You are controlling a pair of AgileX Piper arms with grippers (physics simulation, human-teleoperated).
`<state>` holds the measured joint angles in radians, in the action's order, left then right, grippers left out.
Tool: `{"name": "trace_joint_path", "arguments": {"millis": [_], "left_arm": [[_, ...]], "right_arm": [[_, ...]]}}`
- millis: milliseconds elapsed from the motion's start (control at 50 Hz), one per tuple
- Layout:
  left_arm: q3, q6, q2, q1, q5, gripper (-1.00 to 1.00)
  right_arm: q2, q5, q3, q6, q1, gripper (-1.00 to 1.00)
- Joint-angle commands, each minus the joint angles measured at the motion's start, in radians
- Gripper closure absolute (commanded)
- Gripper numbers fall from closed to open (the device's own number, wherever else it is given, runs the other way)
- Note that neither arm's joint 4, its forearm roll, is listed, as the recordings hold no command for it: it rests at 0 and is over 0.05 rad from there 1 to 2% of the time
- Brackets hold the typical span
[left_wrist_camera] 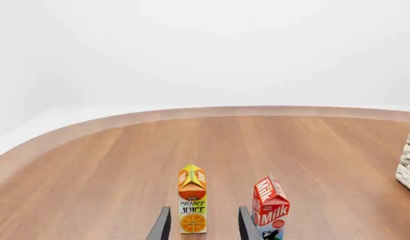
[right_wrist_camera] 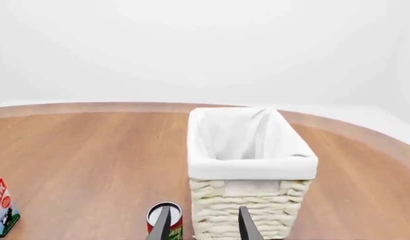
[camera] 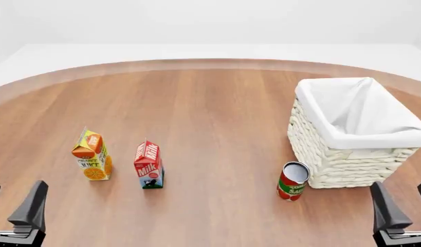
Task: Pick the milk and place it in the basket.
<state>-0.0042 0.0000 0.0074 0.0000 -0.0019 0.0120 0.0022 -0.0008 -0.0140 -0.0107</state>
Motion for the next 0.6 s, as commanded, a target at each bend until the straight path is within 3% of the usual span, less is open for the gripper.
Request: {"name": "trace_joint_path", "arguments": {"millis": [20,180,240,460,600], "left_arm": [[0.000,0.000,0.000,0.000,0.000,-1.00],[0.000,0.000,0.001,0.000,0.000,-1.00],[0.000,0.000,0.001,0.000,0.000,-1.00],[0.000,0.000,0.000,0.000,0.000,-1.00],[0.000,0.000,0.000,0.000,0.000,-1.00]], "right_arm": [[0.029,-0.022,0.000,0.007,0.004,-1.00],[0.114,-0.055,-0.016,-0.007,0.069,-1.00],[0.140,-0.047,-0.037,0.001,0.051,-1.00],[0.042,0.214,-0.218,0.015,-0.021,-1.00],[0.104,0.264,-0.337,0.022,-0.087,-1.00]]}}
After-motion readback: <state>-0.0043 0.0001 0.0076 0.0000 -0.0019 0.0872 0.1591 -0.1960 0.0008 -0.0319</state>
